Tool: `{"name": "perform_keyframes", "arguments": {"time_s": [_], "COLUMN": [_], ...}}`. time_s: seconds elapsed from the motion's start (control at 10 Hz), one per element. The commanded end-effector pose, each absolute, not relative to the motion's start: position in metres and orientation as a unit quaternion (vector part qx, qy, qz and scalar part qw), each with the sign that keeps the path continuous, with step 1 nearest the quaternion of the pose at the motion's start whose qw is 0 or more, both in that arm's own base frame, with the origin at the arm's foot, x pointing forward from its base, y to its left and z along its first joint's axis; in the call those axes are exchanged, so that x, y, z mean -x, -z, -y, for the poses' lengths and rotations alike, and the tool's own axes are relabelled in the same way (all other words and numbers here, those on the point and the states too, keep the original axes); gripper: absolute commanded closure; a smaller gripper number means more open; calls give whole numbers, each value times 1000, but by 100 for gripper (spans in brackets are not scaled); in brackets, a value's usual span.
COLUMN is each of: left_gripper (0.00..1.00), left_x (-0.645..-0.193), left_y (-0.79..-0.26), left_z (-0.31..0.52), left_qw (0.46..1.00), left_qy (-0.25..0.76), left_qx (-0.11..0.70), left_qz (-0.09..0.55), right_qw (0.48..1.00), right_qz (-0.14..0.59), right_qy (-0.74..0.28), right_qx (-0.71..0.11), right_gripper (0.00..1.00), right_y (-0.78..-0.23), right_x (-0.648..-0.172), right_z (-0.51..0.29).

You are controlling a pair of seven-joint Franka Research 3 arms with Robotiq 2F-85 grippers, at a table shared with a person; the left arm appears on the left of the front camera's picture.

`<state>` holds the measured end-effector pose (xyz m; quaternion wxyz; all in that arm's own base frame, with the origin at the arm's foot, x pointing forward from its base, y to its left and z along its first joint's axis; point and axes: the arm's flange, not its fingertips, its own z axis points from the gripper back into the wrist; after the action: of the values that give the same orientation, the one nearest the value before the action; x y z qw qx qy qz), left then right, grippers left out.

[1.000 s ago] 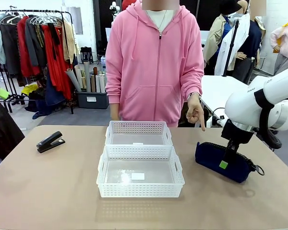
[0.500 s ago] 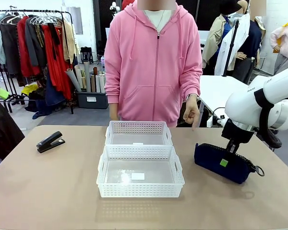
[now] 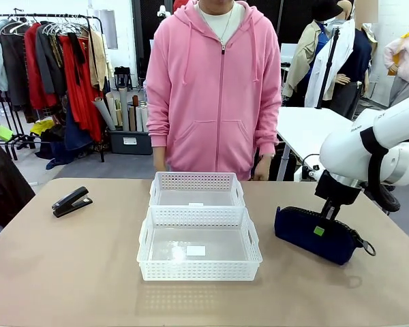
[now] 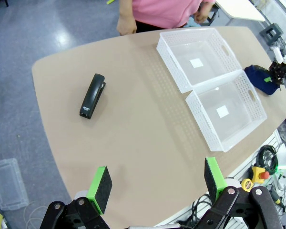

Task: Distribute items into two baskets.
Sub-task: Pick up the Pencil pouch that the person points to.

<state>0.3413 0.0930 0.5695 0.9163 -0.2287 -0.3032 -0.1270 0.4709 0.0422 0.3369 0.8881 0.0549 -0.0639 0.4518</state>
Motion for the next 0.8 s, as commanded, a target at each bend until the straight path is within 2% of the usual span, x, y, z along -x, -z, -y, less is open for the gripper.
{"name": "perform_keyframes", "arguments": {"time_s": [0.0, 0.6, 0.7], "left_gripper": [0, 0, 0], "left_x": [-341, -341, -341], "left_y": [-569, -569, -569], "left_z": [-94, -94, -94], "left_qw": [917, 917, 917], "left_qy": [126, 126, 126], "left_qx": [227, 227, 227], "left_qz": [303, 303, 303], "right_qw": [888, 888, 881], "right_qz": [64, 64, 68], "right_qy": [-452, -452, -467], "right_qx": [-55, -55, -44], "right_gripper": [100, 100, 100], "right_y": [-337, -337, -351], "right_x": [-471, -471, -473], "right_z": [-42, -42, -43]}}
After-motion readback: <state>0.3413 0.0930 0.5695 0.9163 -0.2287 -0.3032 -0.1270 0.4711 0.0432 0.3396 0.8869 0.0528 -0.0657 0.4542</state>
